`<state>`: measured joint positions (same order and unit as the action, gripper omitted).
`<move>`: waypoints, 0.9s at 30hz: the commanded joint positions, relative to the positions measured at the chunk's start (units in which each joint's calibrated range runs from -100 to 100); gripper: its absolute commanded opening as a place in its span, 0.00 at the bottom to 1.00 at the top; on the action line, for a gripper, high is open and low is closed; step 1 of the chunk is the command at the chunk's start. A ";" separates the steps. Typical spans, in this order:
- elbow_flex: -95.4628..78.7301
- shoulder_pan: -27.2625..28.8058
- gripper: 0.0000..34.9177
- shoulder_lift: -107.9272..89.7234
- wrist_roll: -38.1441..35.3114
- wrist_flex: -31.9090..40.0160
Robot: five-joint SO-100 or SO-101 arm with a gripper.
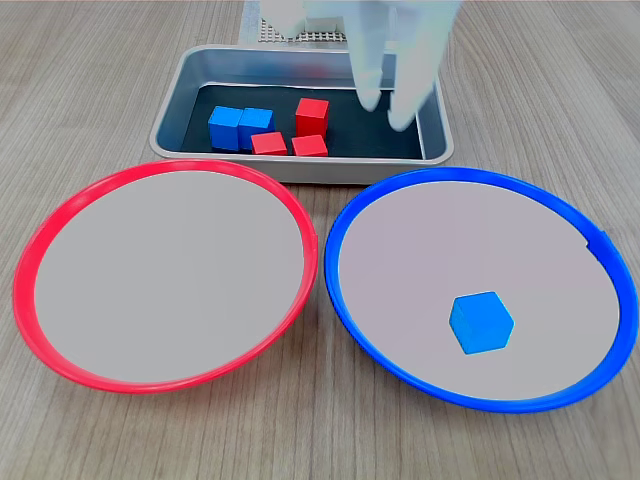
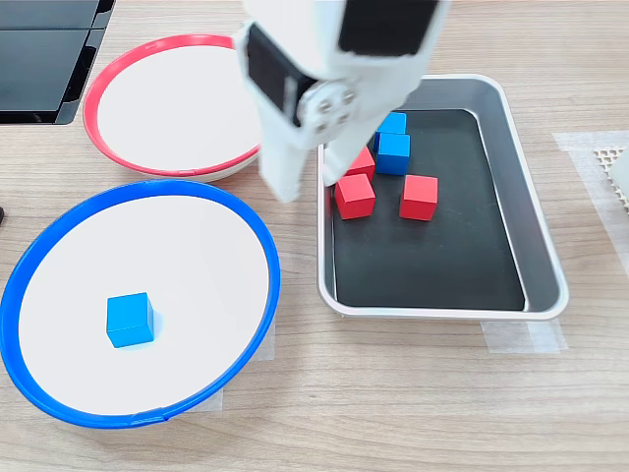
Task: Resolve any anomalies and move all blocks to matching dishes
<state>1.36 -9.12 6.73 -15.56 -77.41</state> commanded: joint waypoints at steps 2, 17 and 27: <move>-13.06 6.15 0.16 -13.17 -8.89 -7.57; -40.37 12.46 0.35 -21.36 -25.25 9.60; -44.47 12.36 0.41 -20.34 -27.74 13.64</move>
<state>-42.38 3.54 -13.55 -42.95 -65.50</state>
